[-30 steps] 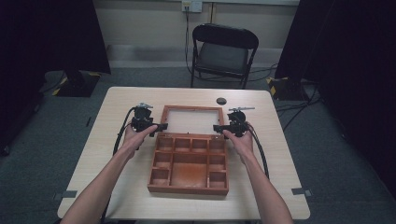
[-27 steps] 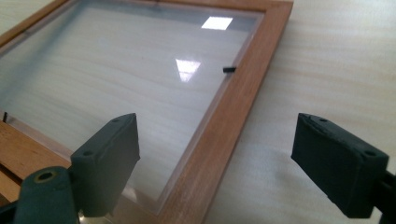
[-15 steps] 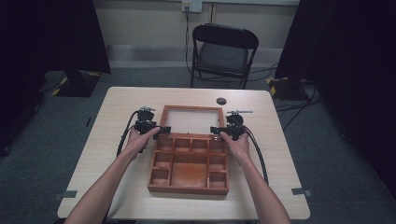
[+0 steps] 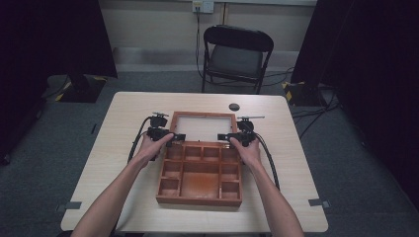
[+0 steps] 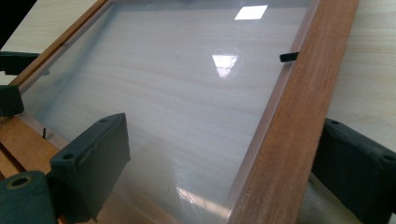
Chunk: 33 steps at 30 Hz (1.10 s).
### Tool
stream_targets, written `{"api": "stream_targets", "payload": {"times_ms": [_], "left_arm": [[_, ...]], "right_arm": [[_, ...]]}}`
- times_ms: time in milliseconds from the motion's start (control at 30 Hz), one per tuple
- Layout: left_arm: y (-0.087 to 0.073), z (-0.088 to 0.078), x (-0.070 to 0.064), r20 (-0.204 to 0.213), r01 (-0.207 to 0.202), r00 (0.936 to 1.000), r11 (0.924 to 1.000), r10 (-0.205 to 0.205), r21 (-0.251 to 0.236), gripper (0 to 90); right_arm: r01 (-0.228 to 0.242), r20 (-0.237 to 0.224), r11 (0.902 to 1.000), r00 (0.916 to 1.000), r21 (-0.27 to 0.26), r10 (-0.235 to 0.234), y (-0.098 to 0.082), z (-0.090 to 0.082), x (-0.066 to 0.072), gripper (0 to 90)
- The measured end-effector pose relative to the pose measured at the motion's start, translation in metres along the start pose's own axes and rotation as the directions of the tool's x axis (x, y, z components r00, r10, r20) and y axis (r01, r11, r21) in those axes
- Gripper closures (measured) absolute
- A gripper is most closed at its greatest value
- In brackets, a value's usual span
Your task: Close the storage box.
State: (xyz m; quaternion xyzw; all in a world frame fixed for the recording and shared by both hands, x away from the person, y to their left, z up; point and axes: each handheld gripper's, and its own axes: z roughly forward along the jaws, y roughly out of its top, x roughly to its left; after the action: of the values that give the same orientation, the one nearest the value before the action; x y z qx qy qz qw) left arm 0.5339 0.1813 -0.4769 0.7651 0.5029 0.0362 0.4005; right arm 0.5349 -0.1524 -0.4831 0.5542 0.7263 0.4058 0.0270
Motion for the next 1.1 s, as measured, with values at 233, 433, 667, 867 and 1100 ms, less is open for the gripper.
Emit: {"api": "stream_targets", "payload": {"times_ms": [233, 433, 667, 867, 1100], "left_arm": [[0.001, 0.005, -0.001, 0.021, 0.018, 0.9996, 0.9997, -0.019, 0.016, 3.8], [0.000, 0.007, 0.003, 0.064, 0.028, 0.9975, 0.9995, -0.029, 0.014, 3.9], [0.001, 0.005, 0.000, 0.071, 0.051, 0.9961, 0.9985, -0.053, 0.022, 8.6], [0.003, 0.001, -0.004, 0.040, 0.003, 0.9992, 1.0000, -0.003, 0.000, 10.2], [0.005, -0.008, -0.005, 0.021, -0.023, 0.9995, 0.9995, 0.024, -0.022, 16.3]], "right_arm": [[0.004, -0.014, 0.9998, 0.9999, 0.017, -0.004, 0.001, 0.000, 0.001, 7.8], [0.013, -0.009, 0.9999, 0.9999, 0.002, -0.013, 0.000, 0.000, 0.001, 7.8], [0.044, 0.014, 0.9988, 0.9989, -0.023, -0.044, -0.001, -0.003, 0.004, 7.9], [0.092, 0.048, 0.9950, 0.9948, -0.039, -0.090, 0.002, -0.006, 0.010, 7.9], [0.110, 0.073, 0.9912, 0.9918, -0.074, -0.104, 0.006, -0.015, 0.014, 16.3]]}}
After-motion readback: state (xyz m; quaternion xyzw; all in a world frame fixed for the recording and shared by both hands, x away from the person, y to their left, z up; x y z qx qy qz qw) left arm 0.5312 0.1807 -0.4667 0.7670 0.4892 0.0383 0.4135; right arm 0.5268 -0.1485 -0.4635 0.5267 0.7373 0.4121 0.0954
